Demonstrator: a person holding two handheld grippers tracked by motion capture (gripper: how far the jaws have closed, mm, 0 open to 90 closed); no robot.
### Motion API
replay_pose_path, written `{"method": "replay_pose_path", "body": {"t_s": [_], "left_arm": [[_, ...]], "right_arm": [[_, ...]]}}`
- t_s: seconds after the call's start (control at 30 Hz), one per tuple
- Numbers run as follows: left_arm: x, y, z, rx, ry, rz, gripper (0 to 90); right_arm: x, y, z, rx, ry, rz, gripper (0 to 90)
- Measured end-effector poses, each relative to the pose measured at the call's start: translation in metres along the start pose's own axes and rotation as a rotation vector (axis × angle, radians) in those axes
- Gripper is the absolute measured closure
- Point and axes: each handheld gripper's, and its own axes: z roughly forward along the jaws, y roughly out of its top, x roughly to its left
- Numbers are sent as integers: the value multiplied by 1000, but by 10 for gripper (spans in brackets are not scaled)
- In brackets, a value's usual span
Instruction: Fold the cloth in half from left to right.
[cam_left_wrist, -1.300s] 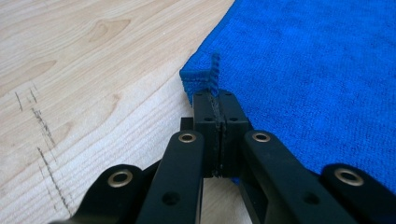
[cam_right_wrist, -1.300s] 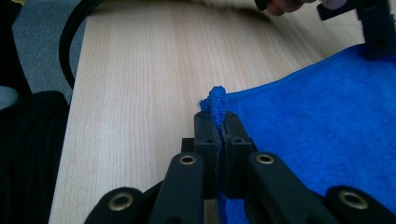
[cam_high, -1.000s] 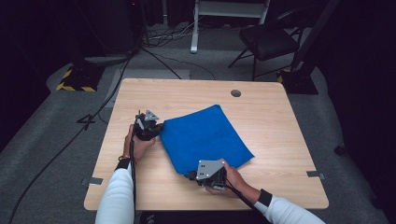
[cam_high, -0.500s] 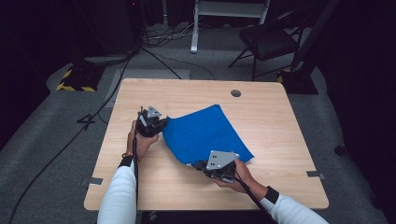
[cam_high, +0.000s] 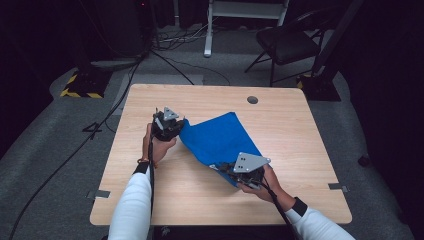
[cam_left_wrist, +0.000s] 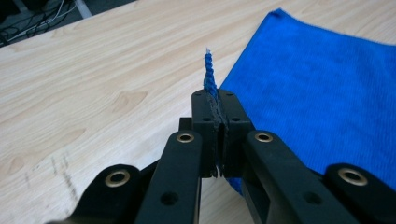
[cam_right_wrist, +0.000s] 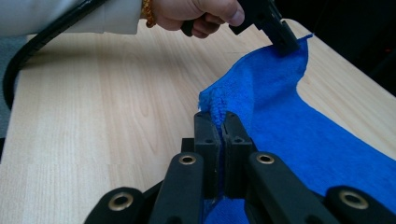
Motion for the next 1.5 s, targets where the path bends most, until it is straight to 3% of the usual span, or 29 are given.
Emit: {"method": "replay_pose_path", "body": {"t_s": [0.17, 0.5, 0.8, 1.03, 1.3, 1.5], "left_arm": [[-5, 9, 10, -13, 31, -19, 874], [-15, 26, 20, -31, 42, -31, 871], [-35, 58, 40, -44, 28, 1, 867], [-62, 87, 67, -12, 34, 64, 858], [-82, 95, 95, 27, 53, 90, 825], [-99, 94, 118, 61, 67, 113, 813]], "right_arm": [[-10, -3, -10, -8, -43, 28, 877], [-20, -10, -26, -7, -77, 61, 877], [-27, -23, -49, 5, -123, 88, 876], [-34, -34, -62, 17, -171, 106, 874], [-45, -53, -73, 51, -221, 153, 872], [-55, -71, -69, 122, -240, 202, 869]]}}
